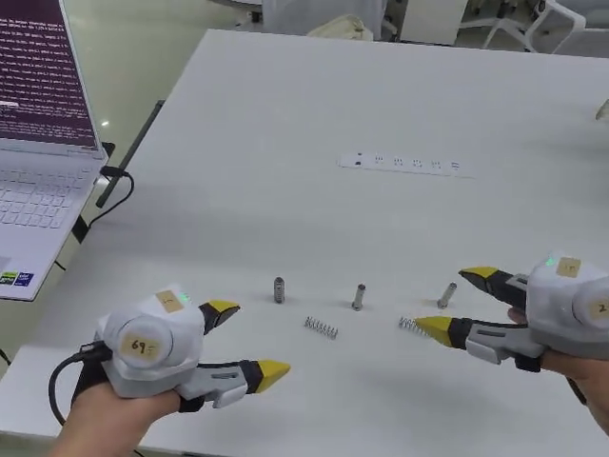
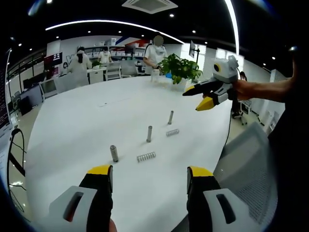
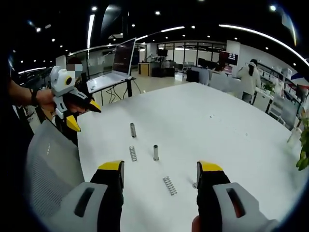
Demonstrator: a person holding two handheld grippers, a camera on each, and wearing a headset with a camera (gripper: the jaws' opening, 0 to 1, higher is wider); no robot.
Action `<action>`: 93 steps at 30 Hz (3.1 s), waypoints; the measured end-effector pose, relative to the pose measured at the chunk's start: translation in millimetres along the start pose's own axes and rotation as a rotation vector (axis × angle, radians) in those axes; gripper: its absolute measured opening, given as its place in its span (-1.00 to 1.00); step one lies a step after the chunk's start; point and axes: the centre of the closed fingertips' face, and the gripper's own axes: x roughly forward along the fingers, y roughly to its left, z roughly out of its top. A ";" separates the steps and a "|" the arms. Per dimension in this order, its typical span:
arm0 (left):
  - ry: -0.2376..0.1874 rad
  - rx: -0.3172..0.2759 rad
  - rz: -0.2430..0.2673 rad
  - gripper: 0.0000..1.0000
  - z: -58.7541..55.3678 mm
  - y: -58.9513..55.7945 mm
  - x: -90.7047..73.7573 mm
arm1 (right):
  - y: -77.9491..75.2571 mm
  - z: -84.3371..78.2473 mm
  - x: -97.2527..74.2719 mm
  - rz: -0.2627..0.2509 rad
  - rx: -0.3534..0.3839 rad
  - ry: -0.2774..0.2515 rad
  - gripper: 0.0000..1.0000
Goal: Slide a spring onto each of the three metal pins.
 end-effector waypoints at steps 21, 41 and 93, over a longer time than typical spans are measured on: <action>0.036 0.044 -0.038 0.18 0.7 -0.2 8.5 | 15.9 -25.0 -26.6 -0.019 0.106 0.013 0.34; 0.098 0.203 -0.140 0.16 14.9 -3.5 43.0 | 15.2 -30.7 -39.8 -0.043 0.135 0.005 0.36; 0.326 0.366 -0.341 -0.02 -38.5 -12.5 132.1 | 15.5 -50.4 -52.0 -0.049 0.168 0.037 0.36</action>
